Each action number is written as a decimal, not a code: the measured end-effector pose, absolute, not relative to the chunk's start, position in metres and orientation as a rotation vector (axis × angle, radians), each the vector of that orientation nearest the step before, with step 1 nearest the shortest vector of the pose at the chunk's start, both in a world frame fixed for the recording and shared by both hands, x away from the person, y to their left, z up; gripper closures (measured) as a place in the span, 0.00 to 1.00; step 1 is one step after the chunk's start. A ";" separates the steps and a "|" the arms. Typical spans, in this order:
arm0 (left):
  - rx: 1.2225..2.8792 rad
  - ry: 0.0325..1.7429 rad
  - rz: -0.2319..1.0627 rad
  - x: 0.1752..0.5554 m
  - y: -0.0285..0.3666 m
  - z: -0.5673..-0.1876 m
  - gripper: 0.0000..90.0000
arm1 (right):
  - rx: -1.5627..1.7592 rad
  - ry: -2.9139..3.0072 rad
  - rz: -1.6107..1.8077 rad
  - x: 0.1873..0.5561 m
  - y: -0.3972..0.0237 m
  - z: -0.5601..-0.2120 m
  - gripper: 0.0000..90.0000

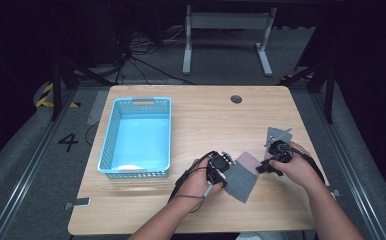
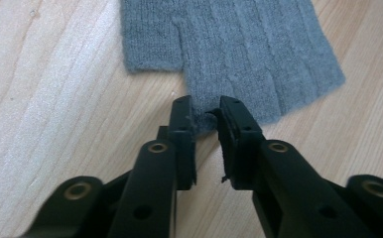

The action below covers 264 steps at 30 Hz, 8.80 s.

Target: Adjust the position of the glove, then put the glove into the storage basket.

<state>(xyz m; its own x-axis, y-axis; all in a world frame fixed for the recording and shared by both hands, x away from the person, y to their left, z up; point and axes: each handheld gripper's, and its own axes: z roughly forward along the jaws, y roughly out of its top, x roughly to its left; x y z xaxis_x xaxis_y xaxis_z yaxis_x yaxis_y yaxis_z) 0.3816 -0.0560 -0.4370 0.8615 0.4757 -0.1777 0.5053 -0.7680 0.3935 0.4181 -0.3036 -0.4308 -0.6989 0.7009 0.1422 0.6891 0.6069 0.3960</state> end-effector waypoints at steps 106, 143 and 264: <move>2.518 0.752 -0.062 0.380 0.024 -0.365 0.70 | 1.206 2.655 0.863 0.358 -0.307 -0.384 0.75; 2.483 0.840 -0.039 0.368 0.055 -0.364 0.64 | 1.605 2.323 0.699 0.440 -0.351 -0.398 0.68; 2.477 0.767 -0.038 0.370 0.041 -0.361 0.63 | 1.506 2.459 0.630 0.450 -0.345 -0.427 1.00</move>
<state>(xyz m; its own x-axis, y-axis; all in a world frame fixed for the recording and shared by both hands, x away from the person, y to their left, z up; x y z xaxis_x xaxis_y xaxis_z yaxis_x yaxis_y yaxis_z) 0.3700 0.0412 -0.3608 0.8374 0.5161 -0.1799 0.5312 -0.6911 0.4902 0.4497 -0.3449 -0.4273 -0.4659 0.8829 0.0588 0.8025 0.3936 0.4484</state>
